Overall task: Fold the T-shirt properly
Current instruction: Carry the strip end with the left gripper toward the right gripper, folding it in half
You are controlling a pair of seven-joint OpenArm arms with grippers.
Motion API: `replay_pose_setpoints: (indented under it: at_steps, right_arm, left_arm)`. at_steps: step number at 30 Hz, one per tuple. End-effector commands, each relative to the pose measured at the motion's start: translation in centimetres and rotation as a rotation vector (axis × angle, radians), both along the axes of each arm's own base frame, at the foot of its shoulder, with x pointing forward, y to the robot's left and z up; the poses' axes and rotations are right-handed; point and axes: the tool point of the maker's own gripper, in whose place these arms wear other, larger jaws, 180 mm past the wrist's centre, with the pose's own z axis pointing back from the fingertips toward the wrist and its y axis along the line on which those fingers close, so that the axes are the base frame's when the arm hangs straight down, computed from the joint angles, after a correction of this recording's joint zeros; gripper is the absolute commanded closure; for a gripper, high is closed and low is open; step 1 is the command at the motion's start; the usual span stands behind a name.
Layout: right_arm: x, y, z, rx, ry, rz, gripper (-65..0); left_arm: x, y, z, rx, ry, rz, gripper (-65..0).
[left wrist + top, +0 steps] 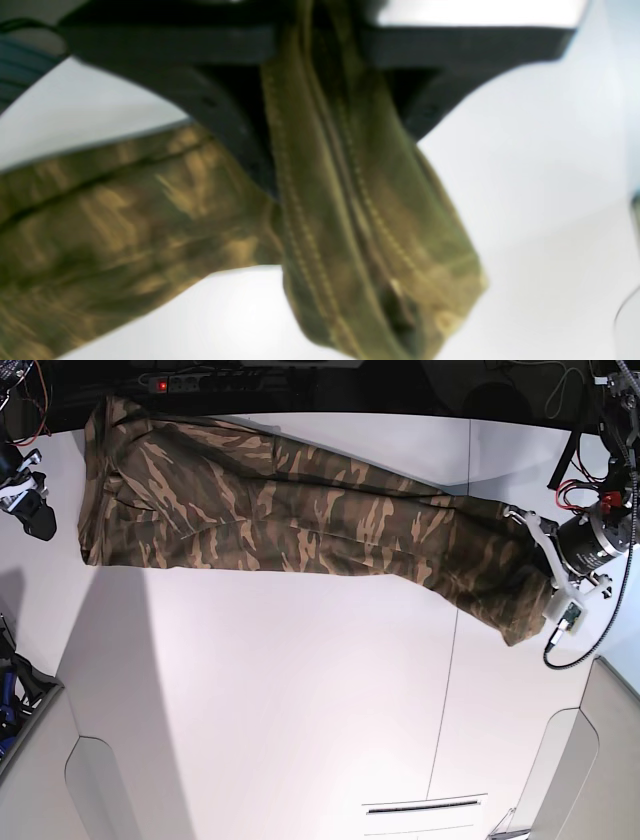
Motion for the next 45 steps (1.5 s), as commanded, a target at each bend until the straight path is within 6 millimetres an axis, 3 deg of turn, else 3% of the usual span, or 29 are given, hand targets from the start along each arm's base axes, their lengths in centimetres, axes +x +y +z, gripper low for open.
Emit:
replay_pose_setpoints:
  at_steps: [1,4,10,19,24,26,27,32,39,45]
  right_arm:
    - [0.5,-0.5,1.3,-0.023,-0.044,0.005,0.0]
    - [0.6,-0.5,1.4,-0.023,-0.046,0.005,0.0]
    - [0.6,-0.5,1.3,-0.03,-0.04,0.004,0.0]
    - [0.2,-1.0,0.5,-0.063,0.001,-0.003,0.0]
    - [-0.1,-1.4,0.1,-0.07,0.021,-0.006,0.0]
    - [-0.3,-1.6,-0.3,-0.064,0.036,-0.008,-0.5]
    - [-0.4,-1.8,-0.6,-0.058,0.045,-0.012,-4.8]
    - [-1.4,-2.5,-3.0,0.023,0.098,-0.044,-36.0]
    - [-2.8,-1.1,-7.1,0.175,0.19,-0.053,-37.7]
    - [-2.5,1.5,-7.6,0.249,0.198,0.019,-37.6]
  left_arm:
    - [0.2,-1.1,1.4,-0.028,-0.051,-0.028,0.0]
    - [-0.5,-4.3,1.3,-0.078,-0.051,-0.097,0.0]
    - [-2.2,-10.1,-1.1,-0.118,0.001,-0.23,0.0]
    - [-3.8,-18.2,-2.4,-0.212,-0.035,-0.328,-23.7]
    - [-4.4,-21.5,-2.0,-0.265,-0.061,-0.352,-25.3]
    - [-4.3,-22.4,-1.6,-0.295,-0.066,-0.345,-33.7]
    - [-4.2,-22.7,-1.4,-0.311,-0.068,-0.337,-37.9]
    - [-3.6,-23.9,-1.2,-0.39,-0.05,-0.274,-40.8]
    - [-3.7,-25.1,-1.4,-0.454,-0.019,-0.254,-40.8]
    - [-3.7,-25.1,-1.9,-0.452,-0.005,-0.25,-40.8]
